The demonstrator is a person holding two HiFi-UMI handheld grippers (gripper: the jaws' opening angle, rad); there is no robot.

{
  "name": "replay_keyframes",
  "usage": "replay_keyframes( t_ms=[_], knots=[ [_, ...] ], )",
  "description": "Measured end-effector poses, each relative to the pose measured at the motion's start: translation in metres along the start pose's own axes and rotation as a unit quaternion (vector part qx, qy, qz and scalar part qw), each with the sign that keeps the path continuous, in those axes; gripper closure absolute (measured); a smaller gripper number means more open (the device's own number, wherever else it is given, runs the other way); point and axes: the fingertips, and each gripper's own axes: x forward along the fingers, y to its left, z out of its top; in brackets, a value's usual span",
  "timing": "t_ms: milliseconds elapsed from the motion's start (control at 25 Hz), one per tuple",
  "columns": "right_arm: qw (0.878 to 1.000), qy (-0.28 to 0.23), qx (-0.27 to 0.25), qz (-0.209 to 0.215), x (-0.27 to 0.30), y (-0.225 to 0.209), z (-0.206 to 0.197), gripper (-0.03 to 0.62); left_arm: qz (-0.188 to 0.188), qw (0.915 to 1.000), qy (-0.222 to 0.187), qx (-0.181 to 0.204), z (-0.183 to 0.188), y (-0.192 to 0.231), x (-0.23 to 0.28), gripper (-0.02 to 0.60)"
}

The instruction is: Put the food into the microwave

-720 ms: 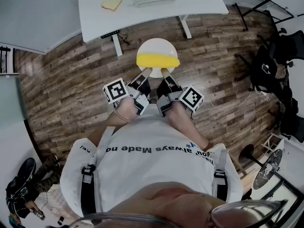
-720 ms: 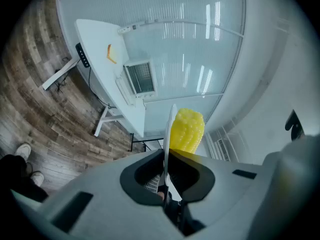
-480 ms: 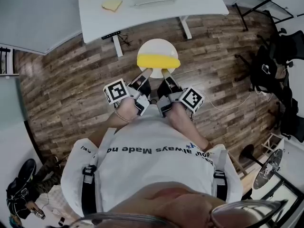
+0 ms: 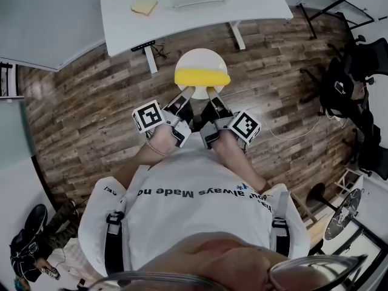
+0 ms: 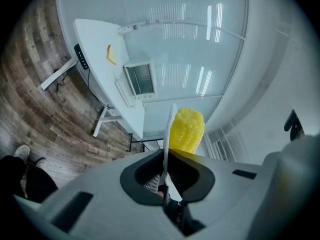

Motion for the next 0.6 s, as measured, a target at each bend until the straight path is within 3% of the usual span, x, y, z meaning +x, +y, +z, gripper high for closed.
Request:
replay_keyframes(
  t_ms=[600],
  knots=[
    [1.0,0.0,0.014,0.006,0.025,-0.007,0.036,0.574,-0.008,0.9999,-0.004,-0.006,0.016,0.0,0.044,0.558]
  ],
)
